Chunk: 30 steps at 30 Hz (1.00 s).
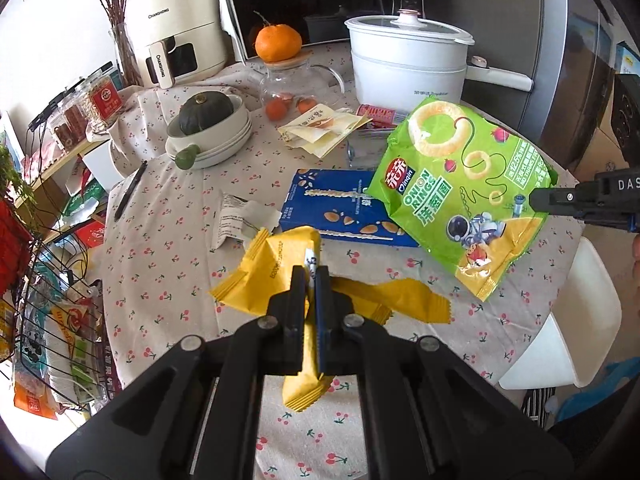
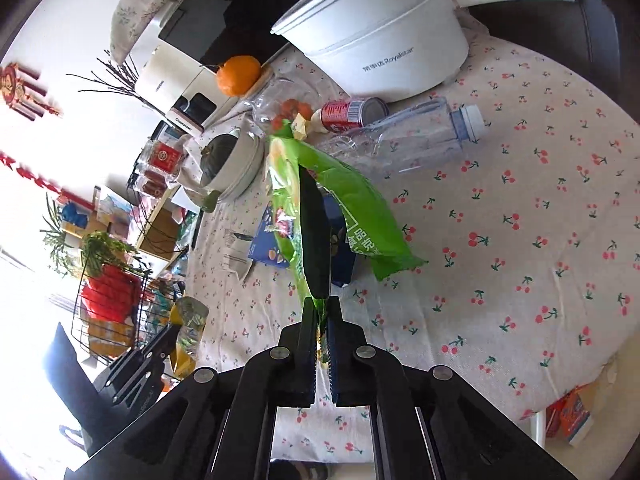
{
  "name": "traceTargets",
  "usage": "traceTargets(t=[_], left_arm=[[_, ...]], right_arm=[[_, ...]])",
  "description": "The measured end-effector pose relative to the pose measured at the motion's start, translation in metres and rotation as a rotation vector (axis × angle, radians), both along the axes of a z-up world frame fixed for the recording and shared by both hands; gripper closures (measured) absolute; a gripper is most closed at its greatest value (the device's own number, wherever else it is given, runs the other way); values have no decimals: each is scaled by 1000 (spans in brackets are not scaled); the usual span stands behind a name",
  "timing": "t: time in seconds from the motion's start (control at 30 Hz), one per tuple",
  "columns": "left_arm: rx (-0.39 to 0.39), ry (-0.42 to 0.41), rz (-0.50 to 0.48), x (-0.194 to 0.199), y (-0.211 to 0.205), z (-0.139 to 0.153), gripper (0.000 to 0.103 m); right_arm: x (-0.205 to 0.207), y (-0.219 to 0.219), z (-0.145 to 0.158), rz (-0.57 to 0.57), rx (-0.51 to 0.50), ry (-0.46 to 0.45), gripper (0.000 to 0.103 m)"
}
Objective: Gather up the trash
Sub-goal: 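Lift both bags and carry them toward the white bin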
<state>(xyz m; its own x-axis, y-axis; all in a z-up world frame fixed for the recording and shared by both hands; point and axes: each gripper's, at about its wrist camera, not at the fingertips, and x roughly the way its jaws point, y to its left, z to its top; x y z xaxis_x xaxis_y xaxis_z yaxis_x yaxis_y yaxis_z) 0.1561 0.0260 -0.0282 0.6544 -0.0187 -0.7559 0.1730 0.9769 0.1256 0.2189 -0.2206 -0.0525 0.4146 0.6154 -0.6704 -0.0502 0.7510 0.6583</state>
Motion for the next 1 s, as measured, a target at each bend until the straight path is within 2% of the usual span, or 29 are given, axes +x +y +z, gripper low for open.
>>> traceTargets(t=[0.2, 0.47, 0.63, 0.83, 1.0], left_arm=[[-19, -22, -85, -20, -36, 3, 98], [-66, -43, -221, -44, -95, 7, 98], [-101, -48, -306, -61, -135, 6, 98], [-107, -24, -402, -78, -187, -11, 98], [-106, 10, -458, -88, -227, -30, 98]], right_arm=[[-40, -46, 34, -9, -32, -81, 98], [-109, -132, 54, -90, -94, -125, 98], [-147, -185, 51, -176, -141, -116, 98], [-178, -239, 30, -281, -197, -43, 98], [-191, -264, 15, -321, -271, 20, 98]])
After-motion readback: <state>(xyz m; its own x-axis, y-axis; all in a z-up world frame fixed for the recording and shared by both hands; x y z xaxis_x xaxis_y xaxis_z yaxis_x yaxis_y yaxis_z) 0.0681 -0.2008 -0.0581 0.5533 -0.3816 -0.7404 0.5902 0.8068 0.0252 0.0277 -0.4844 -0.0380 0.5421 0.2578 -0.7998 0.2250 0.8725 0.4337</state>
